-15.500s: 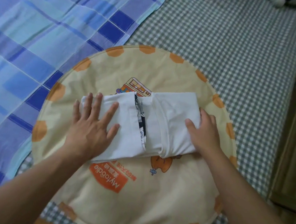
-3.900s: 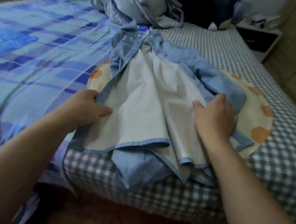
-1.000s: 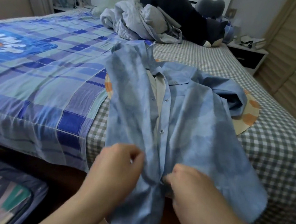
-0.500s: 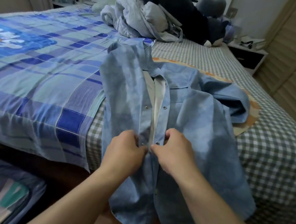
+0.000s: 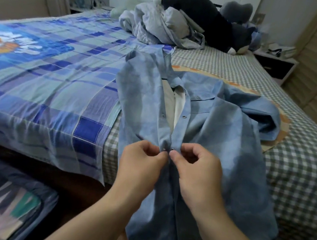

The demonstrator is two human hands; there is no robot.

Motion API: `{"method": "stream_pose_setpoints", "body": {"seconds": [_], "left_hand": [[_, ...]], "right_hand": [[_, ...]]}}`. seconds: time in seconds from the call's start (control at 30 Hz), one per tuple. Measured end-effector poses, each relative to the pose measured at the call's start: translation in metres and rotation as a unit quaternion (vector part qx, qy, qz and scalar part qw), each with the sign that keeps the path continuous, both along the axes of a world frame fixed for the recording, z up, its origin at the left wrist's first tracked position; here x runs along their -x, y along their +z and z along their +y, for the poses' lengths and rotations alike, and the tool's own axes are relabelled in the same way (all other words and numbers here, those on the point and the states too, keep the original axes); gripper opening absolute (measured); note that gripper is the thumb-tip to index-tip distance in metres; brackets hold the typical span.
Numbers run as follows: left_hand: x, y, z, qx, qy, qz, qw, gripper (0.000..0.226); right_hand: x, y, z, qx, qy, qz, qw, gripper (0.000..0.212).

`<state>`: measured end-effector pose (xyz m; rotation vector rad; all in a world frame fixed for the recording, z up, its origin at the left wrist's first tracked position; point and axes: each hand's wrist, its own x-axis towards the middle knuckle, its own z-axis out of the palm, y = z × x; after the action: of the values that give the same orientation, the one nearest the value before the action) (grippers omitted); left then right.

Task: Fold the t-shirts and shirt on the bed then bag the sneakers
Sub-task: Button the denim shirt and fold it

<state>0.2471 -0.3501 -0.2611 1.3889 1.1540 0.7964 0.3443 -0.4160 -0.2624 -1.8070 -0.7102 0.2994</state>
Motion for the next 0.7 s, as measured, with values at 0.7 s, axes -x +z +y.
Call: {"method": "stream_pose_setpoints", "body": {"seconds": [0.7], "left_hand": [[-0.0007,-0.0014,0.0004,-0.114,-0.023,0.099,0.988,0.016]], "right_hand": [[0.0025,-0.0051,-0.0020,-0.085,0.070,0.227,0.968,0.025]]}}
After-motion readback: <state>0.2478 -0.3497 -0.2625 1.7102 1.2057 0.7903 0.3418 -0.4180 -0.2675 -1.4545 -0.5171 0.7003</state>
